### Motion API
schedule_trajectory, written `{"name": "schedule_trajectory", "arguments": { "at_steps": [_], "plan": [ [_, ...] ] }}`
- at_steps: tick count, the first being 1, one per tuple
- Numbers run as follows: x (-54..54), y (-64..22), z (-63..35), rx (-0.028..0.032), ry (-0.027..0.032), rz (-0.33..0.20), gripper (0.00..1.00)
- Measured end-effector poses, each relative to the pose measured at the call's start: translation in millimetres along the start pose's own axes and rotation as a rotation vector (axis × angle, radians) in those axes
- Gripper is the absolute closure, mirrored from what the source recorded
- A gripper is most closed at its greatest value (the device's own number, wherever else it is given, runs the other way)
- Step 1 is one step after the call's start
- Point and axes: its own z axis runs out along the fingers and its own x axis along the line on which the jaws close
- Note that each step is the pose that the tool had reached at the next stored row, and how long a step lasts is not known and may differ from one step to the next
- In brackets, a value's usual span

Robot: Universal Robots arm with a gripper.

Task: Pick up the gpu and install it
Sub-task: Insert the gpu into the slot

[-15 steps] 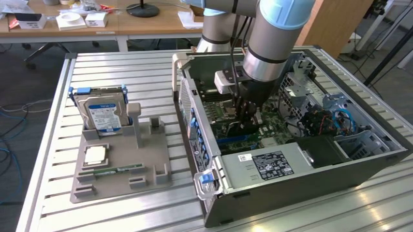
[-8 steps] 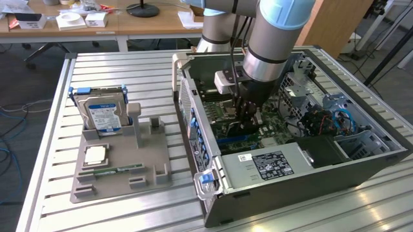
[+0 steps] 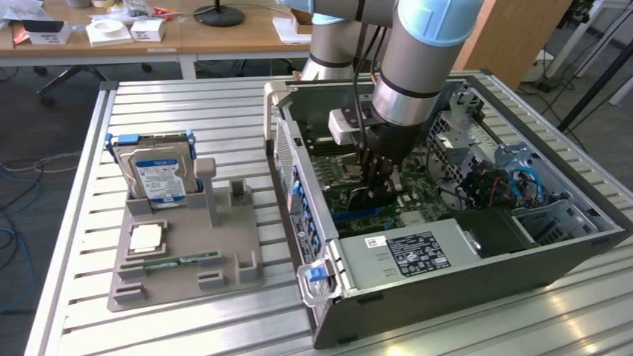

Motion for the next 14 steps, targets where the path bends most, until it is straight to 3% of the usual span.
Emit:
{"name": "schedule_trajectory", "arguments": {
  "at_steps": [14],
  "plan": [
    [0.0,0.0,-0.6,0.0005,0.0,0.011,0.74]
  ]
}}
